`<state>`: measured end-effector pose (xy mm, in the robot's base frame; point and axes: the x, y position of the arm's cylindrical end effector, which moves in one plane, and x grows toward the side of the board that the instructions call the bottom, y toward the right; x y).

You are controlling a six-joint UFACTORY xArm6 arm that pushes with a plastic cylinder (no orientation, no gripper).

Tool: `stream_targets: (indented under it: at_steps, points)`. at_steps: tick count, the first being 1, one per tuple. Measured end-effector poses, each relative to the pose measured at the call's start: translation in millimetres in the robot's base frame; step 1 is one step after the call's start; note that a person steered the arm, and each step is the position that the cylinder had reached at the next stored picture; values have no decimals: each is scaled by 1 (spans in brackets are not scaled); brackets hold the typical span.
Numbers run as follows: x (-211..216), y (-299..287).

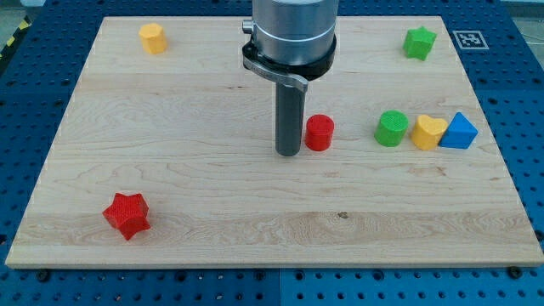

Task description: Move the red circle into the green circle

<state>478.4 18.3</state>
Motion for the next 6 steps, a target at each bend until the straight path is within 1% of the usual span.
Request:
stream_targets:
  at_steps: [2, 3, 4, 5, 6]
  points:
    - [-4, 52]
    - [-4, 58]
    - [-8, 23]
    - [-23, 17]
    - [-27, 31]
